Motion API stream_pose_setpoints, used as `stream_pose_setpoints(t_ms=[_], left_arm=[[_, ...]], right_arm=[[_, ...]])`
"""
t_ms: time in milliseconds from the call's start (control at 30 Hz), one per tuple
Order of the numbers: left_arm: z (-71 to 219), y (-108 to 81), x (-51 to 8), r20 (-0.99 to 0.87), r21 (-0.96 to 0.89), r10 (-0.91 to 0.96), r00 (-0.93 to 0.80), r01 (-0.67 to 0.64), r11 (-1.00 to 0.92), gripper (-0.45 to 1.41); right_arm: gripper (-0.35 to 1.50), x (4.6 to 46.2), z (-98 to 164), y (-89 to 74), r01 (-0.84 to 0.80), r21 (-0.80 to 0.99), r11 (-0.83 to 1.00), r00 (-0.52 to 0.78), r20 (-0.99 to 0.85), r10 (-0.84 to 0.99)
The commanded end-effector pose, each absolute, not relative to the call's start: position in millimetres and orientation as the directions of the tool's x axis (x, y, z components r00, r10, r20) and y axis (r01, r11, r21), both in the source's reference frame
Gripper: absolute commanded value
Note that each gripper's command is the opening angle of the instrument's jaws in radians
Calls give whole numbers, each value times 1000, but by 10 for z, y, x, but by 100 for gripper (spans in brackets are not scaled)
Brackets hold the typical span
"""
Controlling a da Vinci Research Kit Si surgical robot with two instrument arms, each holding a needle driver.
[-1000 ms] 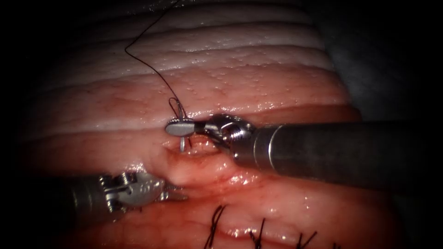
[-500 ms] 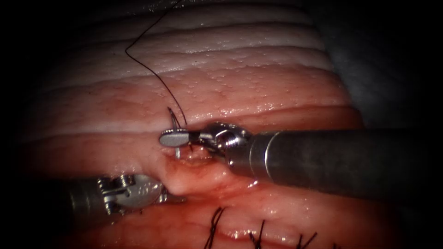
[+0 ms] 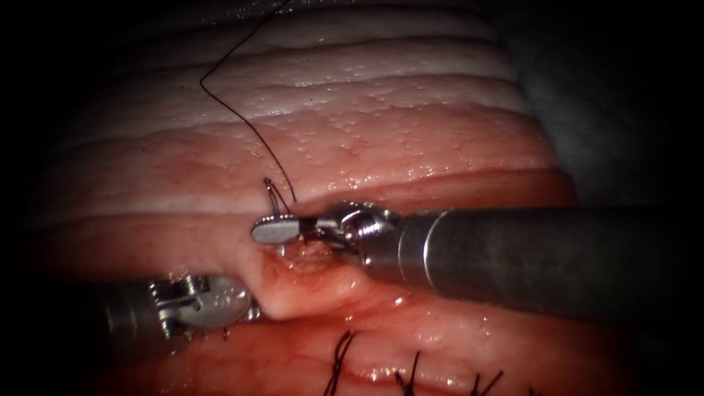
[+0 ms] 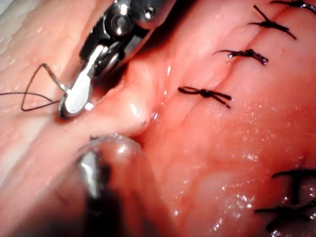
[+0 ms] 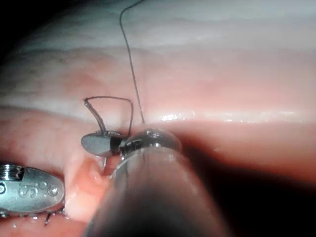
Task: Wound Closure
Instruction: Push needle through skin beneath incision with right hand
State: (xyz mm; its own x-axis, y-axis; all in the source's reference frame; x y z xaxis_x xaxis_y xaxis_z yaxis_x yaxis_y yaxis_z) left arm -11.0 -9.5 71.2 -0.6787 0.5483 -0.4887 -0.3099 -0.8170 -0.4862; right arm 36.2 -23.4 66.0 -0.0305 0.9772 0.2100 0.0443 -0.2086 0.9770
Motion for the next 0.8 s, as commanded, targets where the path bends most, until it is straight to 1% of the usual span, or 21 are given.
stream_pose_setpoints(t_ms=[33,400,500,567,600,667,767,800], left_arm=[[719,-96,-115,-490,-486,547,-679,-309,-818,-18],[721,-97,-114,-491,-484,545,-679,-308,-819,-20],[720,-99,-113,-491,-483,545,-680,-309,-820,-20],[718,-103,-113,-492,-481,544,-680,-308,-821,-21],[716,-105,-112,-492,-481,543,-681,-307,-821,-21],[711,-111,-109,-501,-474,531,-684,-297,-829,-21],[701,-117,-103,-527,-457,511,-680,-280,-844,-20],[697,-118,-100,-538,-450,505,-675,-276,-849,-18]], right_arm=[[-35,371,661,-237,55,972,-229,-28,231,973],[-35,374,648,-243,85,945,-317,-16,319,948],[-35,373,648,-231,60,947,-315,-108,320,941],[-35,369,651,-220,39,960,-277,-163,280,946],[-11,367,653,-216,29,967,-252,-186,253,949],[47,361,658,-207,20,975,-221,-223,220,950],[98,350,669,-196,-7,981,-196,-258,188,948],[109,347,673,-193,-19,982,-186,-271,174,947]])
